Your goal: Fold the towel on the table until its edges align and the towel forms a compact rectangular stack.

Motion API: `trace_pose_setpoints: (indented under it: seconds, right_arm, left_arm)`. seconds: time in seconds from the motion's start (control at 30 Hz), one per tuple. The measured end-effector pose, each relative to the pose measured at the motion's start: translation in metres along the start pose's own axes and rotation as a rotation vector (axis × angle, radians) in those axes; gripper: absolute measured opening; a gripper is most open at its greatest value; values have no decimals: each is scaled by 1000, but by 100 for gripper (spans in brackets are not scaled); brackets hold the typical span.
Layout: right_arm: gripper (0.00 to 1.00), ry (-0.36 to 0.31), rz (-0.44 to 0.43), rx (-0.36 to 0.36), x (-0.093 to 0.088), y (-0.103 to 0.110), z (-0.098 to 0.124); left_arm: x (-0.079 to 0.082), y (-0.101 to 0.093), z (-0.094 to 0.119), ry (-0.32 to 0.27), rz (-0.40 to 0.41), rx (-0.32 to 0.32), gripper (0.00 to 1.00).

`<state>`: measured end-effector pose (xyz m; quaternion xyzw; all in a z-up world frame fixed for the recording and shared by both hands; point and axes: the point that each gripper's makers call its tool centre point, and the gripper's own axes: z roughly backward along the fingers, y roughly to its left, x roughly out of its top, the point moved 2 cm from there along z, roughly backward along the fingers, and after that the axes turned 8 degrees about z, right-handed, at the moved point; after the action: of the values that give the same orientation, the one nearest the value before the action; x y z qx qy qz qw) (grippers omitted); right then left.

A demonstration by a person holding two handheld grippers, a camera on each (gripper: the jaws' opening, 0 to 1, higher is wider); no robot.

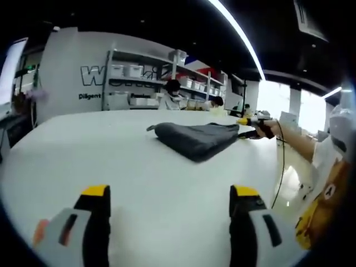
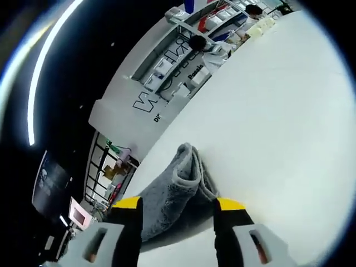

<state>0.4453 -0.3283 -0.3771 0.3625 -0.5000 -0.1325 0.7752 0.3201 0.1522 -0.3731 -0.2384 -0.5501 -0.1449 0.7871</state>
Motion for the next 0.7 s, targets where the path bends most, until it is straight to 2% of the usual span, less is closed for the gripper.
trace_pose_setpoints:
  seconds: [0.07, 0.2, 0.3, 0.47, 0.7]
  right_arm:
    - [46, -5, 2, -12, 1, -3, -2]
    - [24, -18, 18, -22, -2, -7, -4]
    - [13, -38, 20, -17, 4, -15, -2]
    - [8, -70, 65, -17, 14, -15, 6]
    - [7, -122, 155, -77, 33, -25, 29]
  left_arm:
    - [1, 2, 1, -2, 0, 5, 93]
    - [3, 1, 3, -9, -2, 5, 92]
    - [3, 1, 4, -10, -5, 6, 92]
    - [4, 1, 6, -10, -7, 10, 92]
    - [3, 2, 8, -8, -6, 21, 92]
